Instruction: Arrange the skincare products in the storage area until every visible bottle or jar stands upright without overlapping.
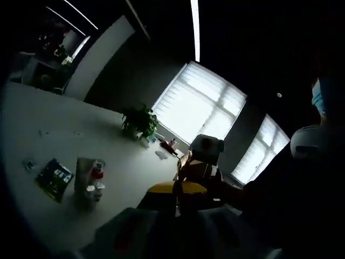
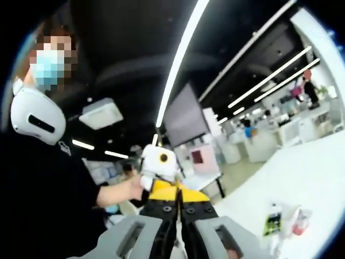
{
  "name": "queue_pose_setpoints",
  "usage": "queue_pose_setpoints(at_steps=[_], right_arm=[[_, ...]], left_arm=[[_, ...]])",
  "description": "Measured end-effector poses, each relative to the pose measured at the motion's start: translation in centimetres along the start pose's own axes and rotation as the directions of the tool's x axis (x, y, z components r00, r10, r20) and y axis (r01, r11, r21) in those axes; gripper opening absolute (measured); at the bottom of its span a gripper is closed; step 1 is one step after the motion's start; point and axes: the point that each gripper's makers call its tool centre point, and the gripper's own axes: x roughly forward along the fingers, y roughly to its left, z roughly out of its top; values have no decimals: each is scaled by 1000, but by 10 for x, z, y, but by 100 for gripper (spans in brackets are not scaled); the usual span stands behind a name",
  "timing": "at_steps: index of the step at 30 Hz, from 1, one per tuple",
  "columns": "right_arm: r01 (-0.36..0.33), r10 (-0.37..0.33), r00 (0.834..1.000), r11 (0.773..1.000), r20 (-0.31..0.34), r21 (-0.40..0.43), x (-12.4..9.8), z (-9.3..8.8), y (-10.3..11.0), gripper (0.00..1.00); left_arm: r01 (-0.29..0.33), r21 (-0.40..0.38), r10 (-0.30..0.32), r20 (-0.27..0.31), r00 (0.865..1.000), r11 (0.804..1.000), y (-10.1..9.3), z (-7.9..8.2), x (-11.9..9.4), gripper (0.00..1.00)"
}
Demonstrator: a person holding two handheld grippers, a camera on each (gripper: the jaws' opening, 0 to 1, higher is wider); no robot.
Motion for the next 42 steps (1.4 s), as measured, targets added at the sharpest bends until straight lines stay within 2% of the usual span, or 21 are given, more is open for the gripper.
queue_pose_setpoints(at_steps=[6,12,16,22,25,29,32,36,38,42], right_arm=[[25,-24,999,1000,-21,18,7,-9,-5,0],[18,-18,999,1000,-28,-3,12,-11,-4,0],[35,-38,997,998,-71,-44,13,-18,-7,1],[45,-53,990,997,-135,-60,14,-32,-9,19],[65,-76,984,995,-163,-71,14,-38,-15,33],[127,-153,963,983,-222,-130,7,-50,-30,55],[152,-183,959,976,-217,-153,4,-51,-37,68],[180,-211,954,971,-215,-155,-2,-51,-49,75],[198,-230,950,967,-213,-161,-5,-51,-57,83],[245,-275,937,957,-217,-155,-11,-52,-74,93]], left_arm=[[-20,-84,21,17,1000,996,11,-4,-9,1],[-26,-101,27,17,999,995,13,-3,-12,1],[-30,-118,32,20,999,993,18,-4,-14,1],[-37,-153,40,15,999,988,28,-11,-15,1],[-48,-183,50,7,999,982,37,-17,-15,1],[-64,-216,61,-20,998,974,48,-25,-15,1],[-118,-267,101,-79,992,956,66,-39,-16,1],[-133,-295,111,-91,990,946,78,-45,-15,1],[-139,-308,114,-98,989,941,85,-48,-13,1],[-170,-318,123,-161,979,933,101,-59,-10,1]])
